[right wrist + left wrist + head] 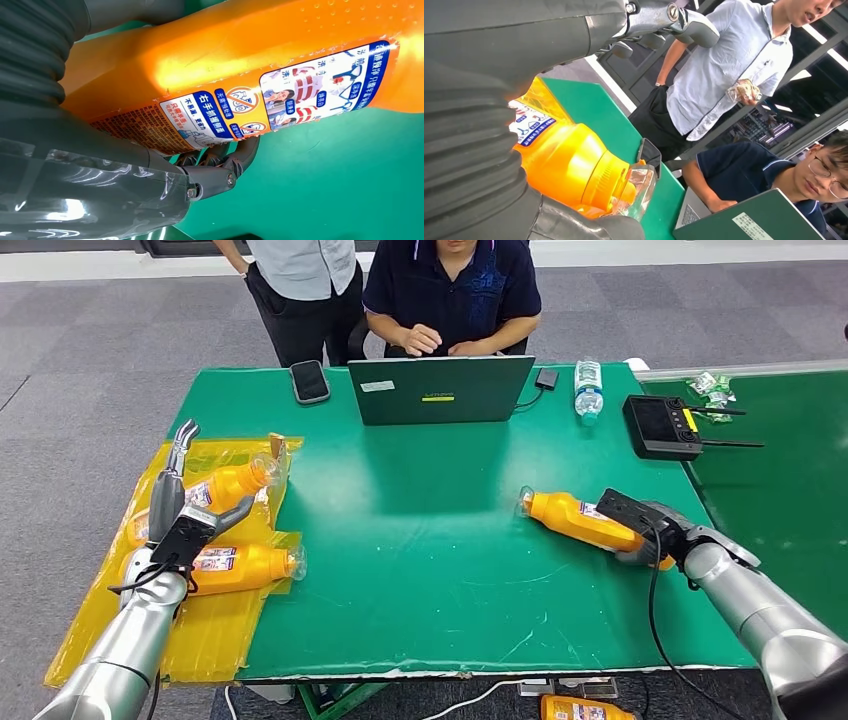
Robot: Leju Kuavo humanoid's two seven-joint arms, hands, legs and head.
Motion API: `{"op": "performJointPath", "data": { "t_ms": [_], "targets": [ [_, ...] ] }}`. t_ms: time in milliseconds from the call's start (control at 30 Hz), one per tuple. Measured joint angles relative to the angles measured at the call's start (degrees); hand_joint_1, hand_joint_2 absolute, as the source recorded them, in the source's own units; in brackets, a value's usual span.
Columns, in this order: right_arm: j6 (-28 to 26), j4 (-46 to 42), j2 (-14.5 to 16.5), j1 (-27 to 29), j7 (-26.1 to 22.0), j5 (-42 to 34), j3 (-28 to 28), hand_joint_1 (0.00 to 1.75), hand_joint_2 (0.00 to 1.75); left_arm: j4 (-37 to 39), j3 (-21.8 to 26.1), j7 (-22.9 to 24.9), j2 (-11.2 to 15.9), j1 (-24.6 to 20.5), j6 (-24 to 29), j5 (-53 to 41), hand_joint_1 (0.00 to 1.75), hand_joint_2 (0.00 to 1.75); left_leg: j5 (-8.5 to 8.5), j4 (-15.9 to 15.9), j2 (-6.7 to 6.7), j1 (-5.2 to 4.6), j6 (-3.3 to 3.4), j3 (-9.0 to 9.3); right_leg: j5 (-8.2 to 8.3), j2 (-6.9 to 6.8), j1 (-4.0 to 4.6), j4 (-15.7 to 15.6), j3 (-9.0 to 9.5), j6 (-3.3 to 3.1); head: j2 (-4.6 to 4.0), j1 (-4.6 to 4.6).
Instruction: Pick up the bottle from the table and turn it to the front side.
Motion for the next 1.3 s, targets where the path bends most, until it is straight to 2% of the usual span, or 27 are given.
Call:
{"op": "performJointPath", "data": {
  "t_ms": [133,233,433,567,733,933,1133,1300],
  "targets": [
    [-1.1,-0.3,0.7,0.1,-0.6,-0.1,-0.1,1.75,1.75,0.0,0.1,0.0,0.0,0.1,0.0,0.0,0.00,1.75,0.00,0.0,0.02,0.00,0.00,-0.01,0.00,0.02,0.00,0.0,0.00,0.00,0.00,0.00],
    [-4.0,-1.5,2.2,0.5,-2.2,0.0,-0.2,1.75,1.75,-0.3,0.3,0.0,-0.1,0.3,0.0,-0.1,0.00,1.75,0.01,0.0,0.08,0.01,-0.01,-0.01,0.02,0.07,0.01,0.0,-0.03,-0.03,0.00,0.00],
    [-15.3,-6.1,8.3,2.1,-3.0,1.4,-2.1,1.75,1.75,-0.5,0.3,0.0,-1.0,0.2,-0.8,-0.1,0.00,1.75,0.08,0.0,0.05,0.03,-0.06,-0.09,0.03,0.07,0.04,0.0,-0.14,-0.05,0.00,0.01],
    [-19.2,-8.9,13.3,2.0,-2.1,3.1,-4.1,1.75,1.75,0.0,0.3,0.0,-2.8,-1.2,-1.3,0.2,0.00,1.75,0.09,0.0,0.05,0.04,-0.07,-0.16,0.03,0.07,0.04,0.0,-0.20,-0.05,0.00,-0.01],
    [-20.7,-11.3,18.5,1.3,-1.3,5.1,-5.5,1.75,1.75,1.0,0.3,0.0,-5.4,-3.1,-2.9,1.3,0.00,1.75,0.09,0.0,0.04,0.03,-0.07,-0.19,0.03,0.06,0.02,0.0,-0.22,-0.05,0.00,0.00],
    [-20.6,-12.0,23.4,-1.0,-1.5,5.9,-6.3,1.75,1.75,2.1,0.2,0.0,-8.2,-5.1,-7.0,4.2,0.00,1.75,0.09,0.0,0.05,0.02,-0.07,-0.19,0.03,0.07,0.01,0.0,-0.23,-0.05,0.00,0.00],
    [-20.4,-11.9,26.2,-2.4,-2.2,6.1,-6.7,1.75,1.75,3.2,0.2,0.0,-9.9,-6.8,-11.1,7.5,0.00,1.75,0.10,0.0,0.04,0.02,-0.08,-0.19,0.04,0.07,0.02,0.0,-0.23,-0.05,0.00,0.00],
    [-20.3,-11.8,27.5,-3.3,-2.3,6.1,-7.1,1.75,1.75,4.3,0.2,0.0,-10.6,-7.8,-12.0,8.2,0.00,1.75,0.10,0.0,0.04,0.02,-0.08,-0.20,0.03,0.07,0.02,0.0,-0.25,-0.05,0.00,0.00]
  ]
}}
